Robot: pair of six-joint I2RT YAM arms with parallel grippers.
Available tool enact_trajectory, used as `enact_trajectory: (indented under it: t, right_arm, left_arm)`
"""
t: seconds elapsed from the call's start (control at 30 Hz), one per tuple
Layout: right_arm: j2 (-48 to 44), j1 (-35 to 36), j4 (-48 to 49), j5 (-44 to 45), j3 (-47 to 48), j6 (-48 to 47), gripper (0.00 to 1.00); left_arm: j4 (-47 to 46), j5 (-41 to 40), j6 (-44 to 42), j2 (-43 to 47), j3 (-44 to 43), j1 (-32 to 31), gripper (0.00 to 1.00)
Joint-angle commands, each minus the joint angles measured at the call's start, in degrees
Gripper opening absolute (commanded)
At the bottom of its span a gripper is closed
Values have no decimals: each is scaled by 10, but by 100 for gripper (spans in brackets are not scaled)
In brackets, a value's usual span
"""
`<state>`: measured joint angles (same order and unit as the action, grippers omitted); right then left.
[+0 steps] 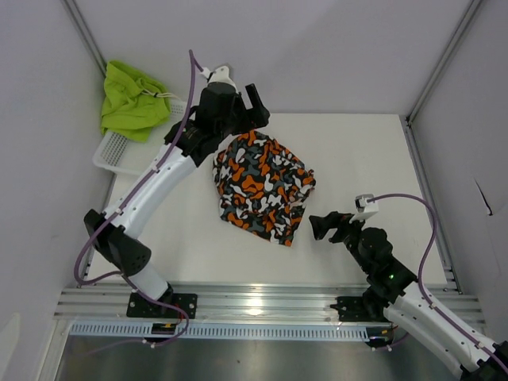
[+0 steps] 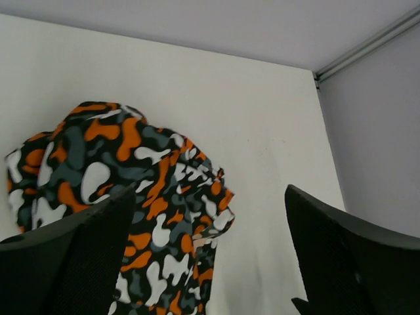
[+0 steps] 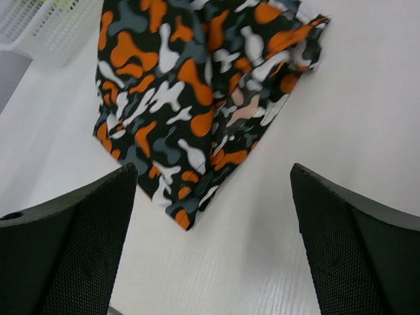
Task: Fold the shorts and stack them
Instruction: Move the shorts to the center of the board, then flatten the shorts out
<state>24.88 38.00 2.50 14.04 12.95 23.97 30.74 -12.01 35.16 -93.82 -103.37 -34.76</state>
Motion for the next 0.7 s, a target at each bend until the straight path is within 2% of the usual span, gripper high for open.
enact_trajectory:
  t: [0.0,0.07,0.1,0.17,0.3,0.33,0.47,0.67]
  right_arm:
    - [17,-2,43,-45,-8,-7,100]
    - [38,-2,57,-58,-6,-7,100]
    - [66,-2,59,-63,3,-4,99]
    - [102,-2,71,-82,12,-4,99]
    - [204,-2,91,-121,43,-8,94]
    - [249,-4,83,-124,58,1,90]
    - [345,-2,79,-203,131,17,78]
    - [415,11,130,-203,153,41,75]
  left_arm:
    - [71,-39,-29,60,-13,-2,99]
    - [76,-74,-33,109,11,-3,99]
    - [76,-82,-33,149,57,-1,99]
    - [69,-101,-34,190,95,-1,99]
    - [43,-115,-28,295,275,5,99]
    - [37,-114,-28,310,289,8,99]
    - [43,-90,-26,369,360,56,99]
    - [33,-17,-27,402,434,118,99]
